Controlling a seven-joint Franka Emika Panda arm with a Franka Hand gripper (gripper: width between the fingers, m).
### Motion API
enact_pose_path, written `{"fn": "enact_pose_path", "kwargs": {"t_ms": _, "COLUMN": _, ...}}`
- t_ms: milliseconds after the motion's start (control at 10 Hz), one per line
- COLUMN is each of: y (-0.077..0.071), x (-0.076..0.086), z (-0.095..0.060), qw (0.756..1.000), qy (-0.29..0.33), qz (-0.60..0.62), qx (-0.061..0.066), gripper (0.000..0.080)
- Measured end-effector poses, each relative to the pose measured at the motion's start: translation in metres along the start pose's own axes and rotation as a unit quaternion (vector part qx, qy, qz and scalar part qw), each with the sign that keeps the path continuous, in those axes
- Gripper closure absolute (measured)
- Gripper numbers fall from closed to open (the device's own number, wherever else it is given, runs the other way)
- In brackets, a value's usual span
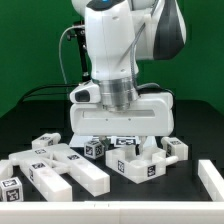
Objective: Assemble chair
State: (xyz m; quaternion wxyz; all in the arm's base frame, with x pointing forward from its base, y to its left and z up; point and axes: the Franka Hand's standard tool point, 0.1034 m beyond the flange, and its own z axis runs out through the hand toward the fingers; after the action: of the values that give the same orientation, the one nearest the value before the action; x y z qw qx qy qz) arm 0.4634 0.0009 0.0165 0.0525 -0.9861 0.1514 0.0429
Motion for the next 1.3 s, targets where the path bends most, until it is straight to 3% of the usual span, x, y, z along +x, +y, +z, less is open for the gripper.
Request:
{"fn": "enact_pose_path", "kwargs": {"t_ms": 100, "y": 0.0, "x": 0.0, "z": 0.0, "qw": 1.0, "qy": 0.0, "qz": 0.0, "qx": 0.0, "gripper": 0.0555}}
{"fn": "enact_pose_path", "kwargs": {"t_ms": 200, "y": 0.0, "x": 0.0, "z": 0.0, "qw": 1.0, "qy": 0.0, "qz": 0.0, "qx": 0.0, "gripper": 0.0693}}
{"fn": "enact_pose_path", "kwargs": {"t_ms": 300, "y": 0.0, "x": 0.0, "z": 0.0, "qw": 1.0, "qy": 0.0, "qz": -0.001, "qx": 0.0, "gripper": 0.0765}}
{"fn": "enact_pose_path", "kwargs": {"t_ms": 500, "y": 0.0, "x": 0.009, "z": -0.003, "qw": 0.998, "qy": 0.004, "qz": -0.062, "qx": 0.001, "gripper": 0.0773}}
{"fn": "enact_pose_path", "kwargs": {"t_ms": 700, "y": -0.022, "x": 0.037, "z": -0.019, "qw": 0.995, "qy": 0.0, "qz": -0.101, "qx": 0.008, "gripper": 0.0773}}
{"fn": "enact_pose_path", "kwargs": {"t_ms": 900, "y": -0.046, "x": 0.049, "z": -0.033, "qw": 0.991, "qy": 0.001, "qz": -0.13, "qx": 0.012, "gripper": 0.0773}}
{"fn": "enact_pose_path", "kwargs": {"t_ms": 1200, "y": -0.043, "x": 0.047, "z": -0.029, "qw": 0.992, "qy": -0.002, "qz": -0.127, "qx": 0.012, "gripper": 0.0773}}
{"fn": "enact_pose_path", "kwargs": {"t_ms": 1300, "y": -0.042, "x": 0.055, "z": -0.026, "qw": 0.992, "qy": -0.005, "qz": -0.123, "qx": 0.013, "gripper": 0.0773}}
